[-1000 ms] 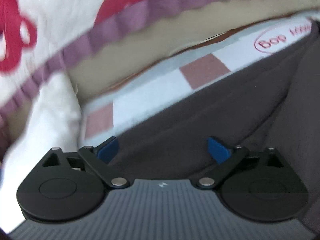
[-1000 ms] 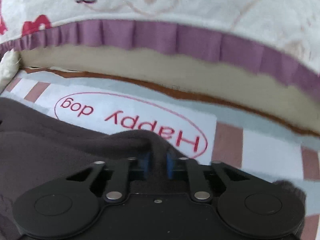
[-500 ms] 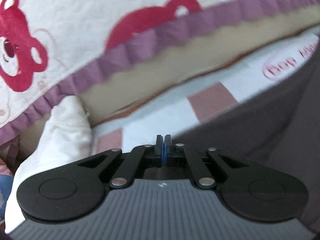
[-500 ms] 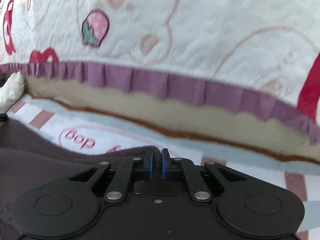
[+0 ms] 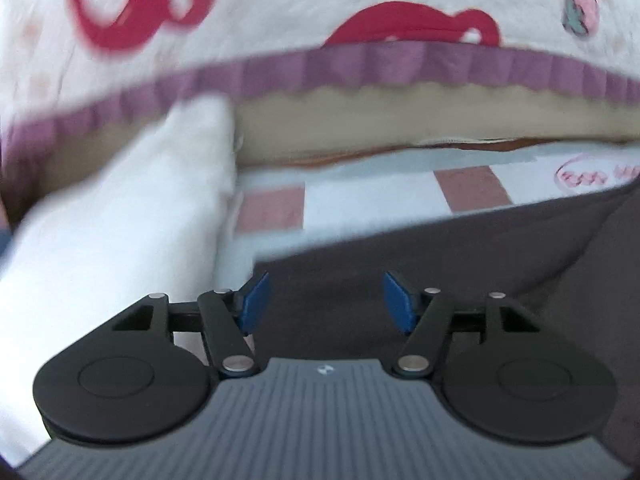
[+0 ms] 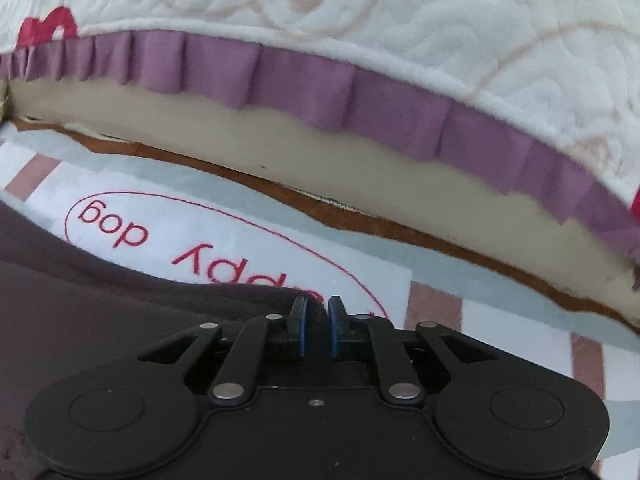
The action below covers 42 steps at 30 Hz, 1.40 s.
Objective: Fold clothes
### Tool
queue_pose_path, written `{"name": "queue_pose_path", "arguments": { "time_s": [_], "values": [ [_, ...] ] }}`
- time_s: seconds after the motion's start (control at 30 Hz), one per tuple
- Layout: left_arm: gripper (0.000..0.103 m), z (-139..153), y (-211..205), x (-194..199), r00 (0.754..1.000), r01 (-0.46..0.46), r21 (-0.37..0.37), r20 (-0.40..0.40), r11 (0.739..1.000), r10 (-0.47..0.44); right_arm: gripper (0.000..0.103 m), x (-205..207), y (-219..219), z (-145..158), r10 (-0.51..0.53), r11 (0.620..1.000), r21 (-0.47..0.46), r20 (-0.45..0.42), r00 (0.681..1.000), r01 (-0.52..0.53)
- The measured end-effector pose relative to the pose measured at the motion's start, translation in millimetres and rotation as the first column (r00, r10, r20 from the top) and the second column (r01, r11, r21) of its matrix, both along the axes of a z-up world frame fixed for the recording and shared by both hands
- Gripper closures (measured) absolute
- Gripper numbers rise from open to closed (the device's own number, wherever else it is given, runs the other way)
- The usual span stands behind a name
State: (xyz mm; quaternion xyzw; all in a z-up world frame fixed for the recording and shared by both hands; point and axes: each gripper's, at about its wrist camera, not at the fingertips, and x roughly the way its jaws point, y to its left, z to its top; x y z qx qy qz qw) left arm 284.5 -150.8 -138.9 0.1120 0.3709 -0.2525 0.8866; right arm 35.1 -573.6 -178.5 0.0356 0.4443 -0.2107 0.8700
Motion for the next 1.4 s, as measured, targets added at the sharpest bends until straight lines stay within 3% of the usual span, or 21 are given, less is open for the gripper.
{"name": "queue_pose_path", "arguments": {
  "time_s": [0.03, 0.1, 0.23, 0.3, 0.33, 0.37, 0.47, 0.6, 0.77, 0.9, 1.07, 1.2, 1.4],
  "values": [
    [0.024, -4, 4, 1, 0.998, -0.018, -0.034, -0.058, 0.999, 0.016, 0.075, 1, 2, 4, 0.002, 1.000, -0.004, -0.002, 1.000, -0.002],
    [0.022, -14, 3, 3, 0.989, -0.043, -0.051, -0.142, 0.998, 0.035, 0.071, -3, 9, 17, 0.026, 1.000, 0.014, 0.051, 0.998, -0.027],
    [0.023, -24, -21, -3, 0.995, 0.020, 0.048, -0.102, 0.999, -0.015, 0.070, -5, 34, 36, 0.152, 0.982, 0.089, 0.151, 0.977, -0.166],
    [0.044, -27, -30, -9, 0.996, 0.074, 0.065, -0.057, 0.995, -0.071, 0.070, -2, 51, 40, 0.231, 0.962, 0.111, 0.159, 0.960, -0.250],
    [0.073, -27, -33, -10, 0.995, 0.089, 0.032, -0.052, 0.996, -0.087, 0.070, 3, 61, 39, 0.275, 0.950, 0.112, 0.139, 0.951, -0.291],
    [0.095, -26, -33, -9, 0.995, 0.078, -0.014, -0.068, 0.997, -0.078, 0.070, 9, 71, 36, 0.315, 0.938, 0.109, 0.117, 0.942, -0.328],
    [0.099, -29, -29, -8, 0.995, -0.024, -0.095, -0.097, 0.995, 0.015, 0.070, 35, 101, 28, 0.439, 0.890, 0.108, 0.051, 0.897, -0.442],
    [0.100, -22, -28, -14, 0.999, -0.005, -0.089, -0.051, 0.996, 0.000, 0.070, 66, 131, 23, 0.558, 0.824, 0.118, 0.008, 0.830, -0.555],
    [0.100, -12, -24, -12, 0.999, 0.035, -0.139, -0.012, 0.990, -0.037, 0.070, 70, 140, 31, 0.550, 0.792, 0.231, 0.127, 0.825, -0.564],
    [0.100, -14, -25, -5, 0.999, 0.039, -0.178, -0.020, 0.983, -0.044, 0.070, 61, 151, 31, 0.555, 0.794, 0.228, 0.107, 0.825, -0.563],
    [0.100, -14, -24, -6, 0.999, 0.043, -0.222, -0.013, 0.974, -0.047, 0.069, 68, 171, 30, 0.617, 0.764, 0.183, 0.070, 0.784, -0.619],
    [0.100, -16, -22, -8, 0.999, 0.031, -0.235, -0.032, 0.972, -0.039, 0.057, 89, 176, 15, 0.608, 0.779, 0.149, 0.061, 0.792, -0.609],
    [0.100, -21, -18, -10, 0.998, 0.012, -0.254, -0.062, 0.967, -0.028, 0.053, 105, 161, 5, 0.509, 0.830, 0.206, 0.105, 0.855, -0.519]
  ]
}}
